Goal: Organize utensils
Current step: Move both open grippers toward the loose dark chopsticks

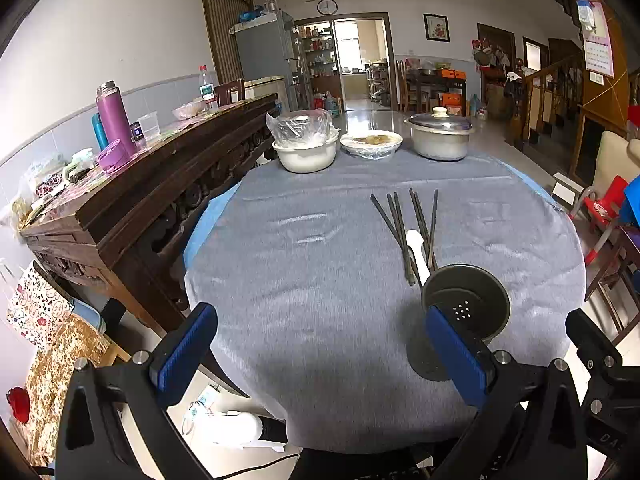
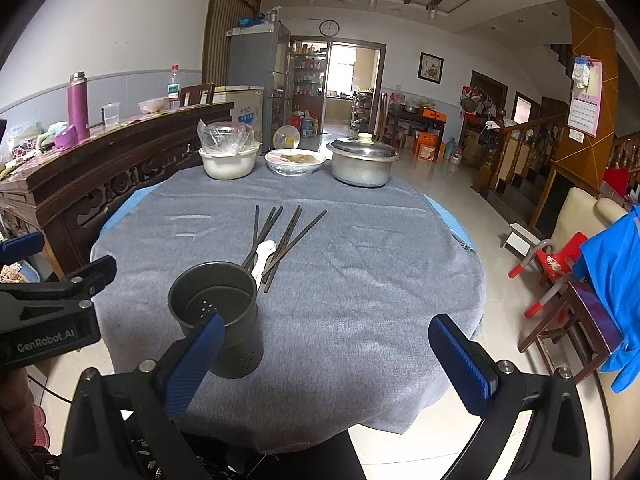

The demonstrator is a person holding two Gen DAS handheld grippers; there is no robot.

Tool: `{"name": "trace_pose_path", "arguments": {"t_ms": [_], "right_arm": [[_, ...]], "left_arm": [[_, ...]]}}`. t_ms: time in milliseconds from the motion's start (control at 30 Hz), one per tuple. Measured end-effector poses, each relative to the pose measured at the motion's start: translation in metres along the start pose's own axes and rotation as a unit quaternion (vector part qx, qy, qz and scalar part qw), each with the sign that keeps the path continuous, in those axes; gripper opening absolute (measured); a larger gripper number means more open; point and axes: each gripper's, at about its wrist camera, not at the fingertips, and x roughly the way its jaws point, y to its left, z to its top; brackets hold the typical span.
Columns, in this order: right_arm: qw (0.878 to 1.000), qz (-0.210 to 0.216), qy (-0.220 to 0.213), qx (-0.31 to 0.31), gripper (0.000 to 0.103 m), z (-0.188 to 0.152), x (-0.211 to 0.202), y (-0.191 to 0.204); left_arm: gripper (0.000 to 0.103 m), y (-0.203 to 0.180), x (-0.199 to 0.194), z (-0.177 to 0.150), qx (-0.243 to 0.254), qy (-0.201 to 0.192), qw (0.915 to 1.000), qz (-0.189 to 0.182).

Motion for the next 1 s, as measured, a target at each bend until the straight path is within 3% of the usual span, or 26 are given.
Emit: {"name": "trace_pose_path", "arguments": {"t_ms": [1000], "right_arm": [[1.0,0.0,-0.016,-0.01,0.103,-0.007,-0.016,0.005]], "left_arm": [[0.103,0.018,-0.016,-0.008,-0.029,-0.009,0.9995,0.011]]}}
